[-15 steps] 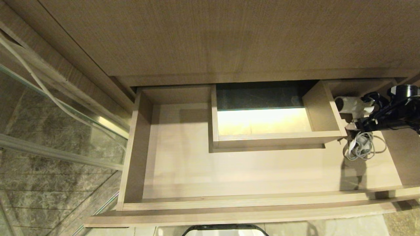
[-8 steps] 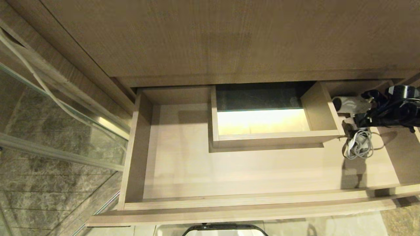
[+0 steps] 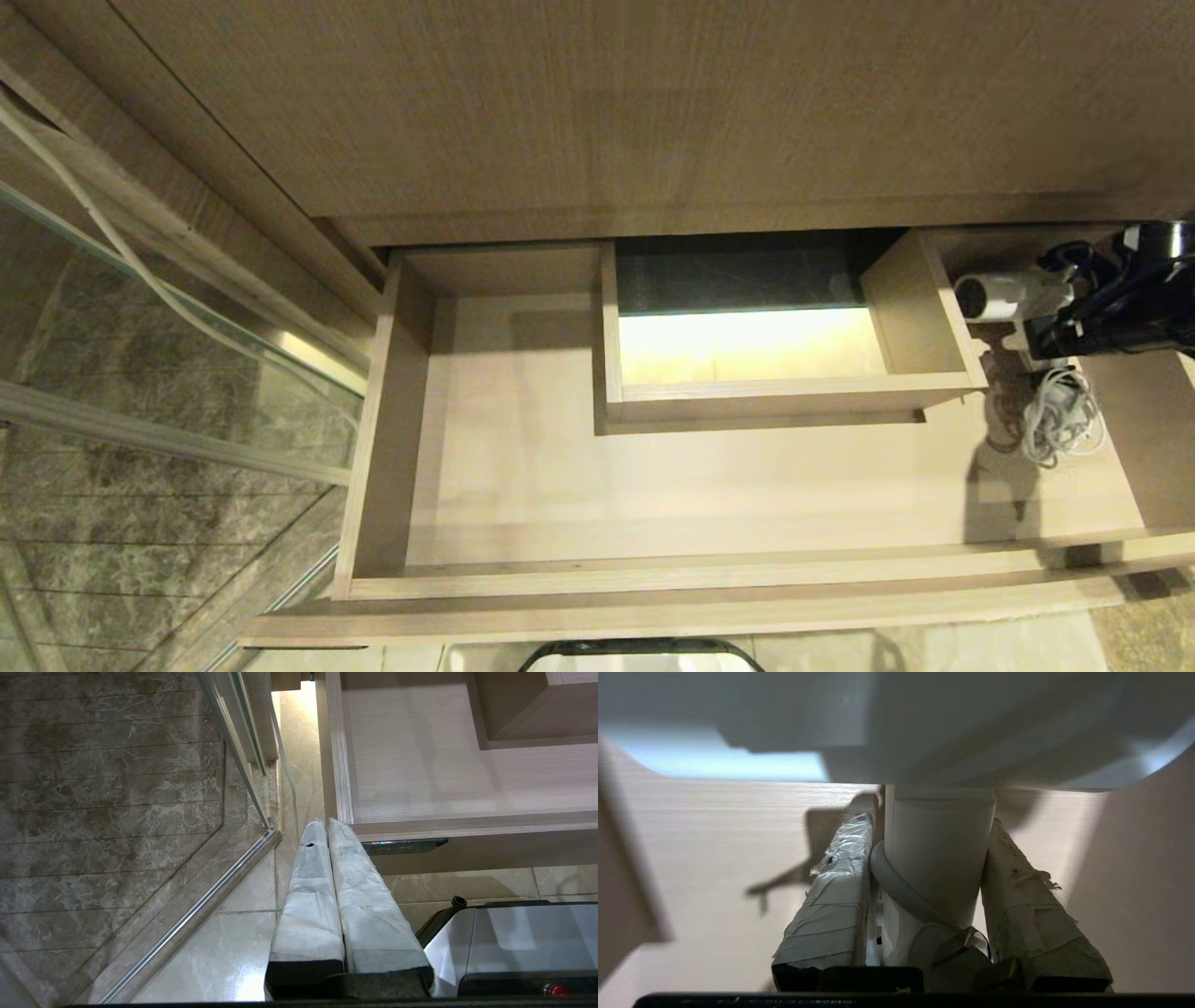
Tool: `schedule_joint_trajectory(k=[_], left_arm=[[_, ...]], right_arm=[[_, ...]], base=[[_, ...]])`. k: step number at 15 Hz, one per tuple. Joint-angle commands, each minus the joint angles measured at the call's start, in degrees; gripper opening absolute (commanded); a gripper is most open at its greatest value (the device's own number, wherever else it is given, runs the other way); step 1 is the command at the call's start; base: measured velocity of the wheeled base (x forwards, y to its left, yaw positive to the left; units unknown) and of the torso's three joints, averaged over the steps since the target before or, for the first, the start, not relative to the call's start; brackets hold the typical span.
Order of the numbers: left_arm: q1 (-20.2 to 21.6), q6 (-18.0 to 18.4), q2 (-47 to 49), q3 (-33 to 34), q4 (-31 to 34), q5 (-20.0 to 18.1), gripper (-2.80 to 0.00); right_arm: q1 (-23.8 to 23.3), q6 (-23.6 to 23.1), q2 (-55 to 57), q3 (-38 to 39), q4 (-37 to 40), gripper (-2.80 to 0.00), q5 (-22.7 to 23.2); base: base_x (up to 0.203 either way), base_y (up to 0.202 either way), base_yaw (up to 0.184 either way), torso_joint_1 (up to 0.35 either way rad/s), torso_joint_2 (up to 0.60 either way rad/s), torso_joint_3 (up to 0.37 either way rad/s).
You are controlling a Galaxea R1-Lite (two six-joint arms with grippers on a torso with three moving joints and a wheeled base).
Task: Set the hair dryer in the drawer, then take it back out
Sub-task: Take the hairdryer out, then place it on the countertop
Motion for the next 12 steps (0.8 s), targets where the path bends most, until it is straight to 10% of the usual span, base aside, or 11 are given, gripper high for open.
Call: schedule_joint_trajectory(k=[1,12], left_arm=[[0.0,0.0,-0.1,0.0,0.0,0.0,-2.80],[0.0,0.0,0.0,0.0,0.0,0.0,-2.80]], right_arm=[[-0.7,0.0,-8.3,2.9,0.1,-2.80,0.2],[-3.8,-5.9,-38.2,23.6,15.5,-2.80,-0.1]], base=[[0.000,0.000,0.000,0.000,0.00,0.000],[0.000,0.000,0.000,0.000,0.00,0.000]])
